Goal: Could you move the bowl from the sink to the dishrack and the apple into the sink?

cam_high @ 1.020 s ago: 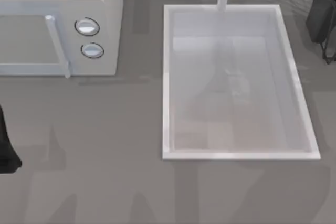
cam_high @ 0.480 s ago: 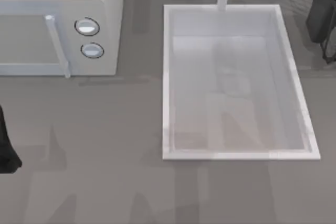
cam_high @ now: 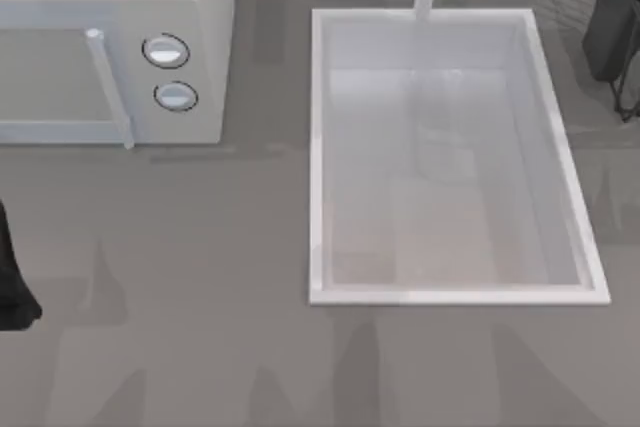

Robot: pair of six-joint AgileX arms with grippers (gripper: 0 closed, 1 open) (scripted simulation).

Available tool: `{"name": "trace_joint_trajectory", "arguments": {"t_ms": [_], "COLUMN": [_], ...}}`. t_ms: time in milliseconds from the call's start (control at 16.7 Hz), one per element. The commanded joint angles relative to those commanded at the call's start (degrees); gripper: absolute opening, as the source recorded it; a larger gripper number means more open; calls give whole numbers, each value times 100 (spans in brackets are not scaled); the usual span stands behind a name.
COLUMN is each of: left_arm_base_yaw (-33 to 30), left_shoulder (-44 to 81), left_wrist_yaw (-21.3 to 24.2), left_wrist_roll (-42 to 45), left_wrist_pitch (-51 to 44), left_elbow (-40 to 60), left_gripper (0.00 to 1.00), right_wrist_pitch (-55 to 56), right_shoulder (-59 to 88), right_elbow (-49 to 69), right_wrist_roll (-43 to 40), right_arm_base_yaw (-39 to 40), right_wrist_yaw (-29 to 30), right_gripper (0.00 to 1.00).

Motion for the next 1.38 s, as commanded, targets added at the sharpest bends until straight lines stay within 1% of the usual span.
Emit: {"name": "trace_joint_trajectory", "arguments": {"t_ms": [300,540,1380], "left_arm_base_yaw": [0,0,0], "left_shoulder": [0,0,0], "left_wrist_yaw": [0,0,0], "left_wrist_roll": [0,0,0], "left_wrist_pitch": [0,0,0], "left_elbow": [0,0,0], "left_gripper": [100,100,100], "right_wrist_pitch": [-970,-1389,-1438], "right_shoulder": [-2165,-3091,-3193], "right_elbow": [-1228,-1760,-1821], "right_wrist_roll": [-68,-118,-125], "right_arm_base_yaw": [425,607,627], "right_wrist_yaw": [321,461,478], "right_gripper": [100,100,100]}}
